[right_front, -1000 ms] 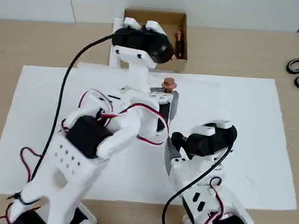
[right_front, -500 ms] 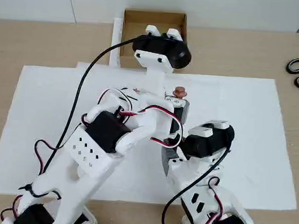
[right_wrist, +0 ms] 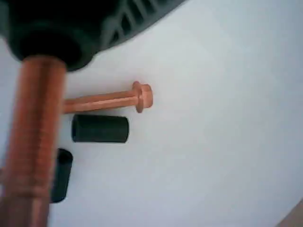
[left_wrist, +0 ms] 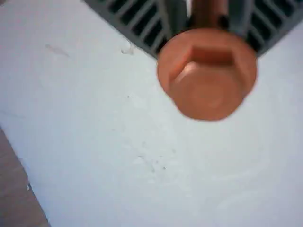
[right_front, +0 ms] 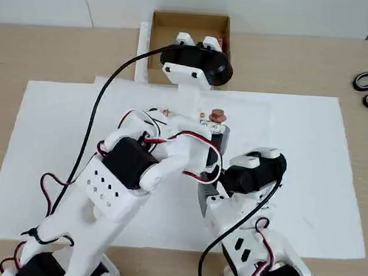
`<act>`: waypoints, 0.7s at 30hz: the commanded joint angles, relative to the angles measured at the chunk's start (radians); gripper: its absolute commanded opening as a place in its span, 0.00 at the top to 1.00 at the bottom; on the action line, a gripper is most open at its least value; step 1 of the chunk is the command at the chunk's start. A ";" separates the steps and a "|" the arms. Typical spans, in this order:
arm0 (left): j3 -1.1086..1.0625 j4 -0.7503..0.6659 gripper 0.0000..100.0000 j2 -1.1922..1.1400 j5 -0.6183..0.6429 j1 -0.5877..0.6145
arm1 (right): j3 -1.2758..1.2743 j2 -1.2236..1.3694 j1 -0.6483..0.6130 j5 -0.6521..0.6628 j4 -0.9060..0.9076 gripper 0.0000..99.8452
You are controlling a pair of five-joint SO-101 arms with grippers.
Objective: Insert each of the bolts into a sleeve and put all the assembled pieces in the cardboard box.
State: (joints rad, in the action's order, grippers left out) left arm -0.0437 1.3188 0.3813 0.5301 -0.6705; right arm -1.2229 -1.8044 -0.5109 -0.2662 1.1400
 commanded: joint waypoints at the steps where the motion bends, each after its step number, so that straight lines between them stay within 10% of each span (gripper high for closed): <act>1: 0.007 0.025 0.99 0.011 0.003 -0.009 | 0.009 -0.010 0.005 -0.006 -0.033 1.00; 21: 0.039 0.068 0.99 0.060 0.005 -0.018 | 0.008 -0.010 0.007 -0.006 -0.033 1.00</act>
State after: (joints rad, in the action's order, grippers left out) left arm -0.0299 1.3725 0.4104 0.5271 -0.6782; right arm -1.2229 -1.8044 -0.5109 -0.2662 1.1400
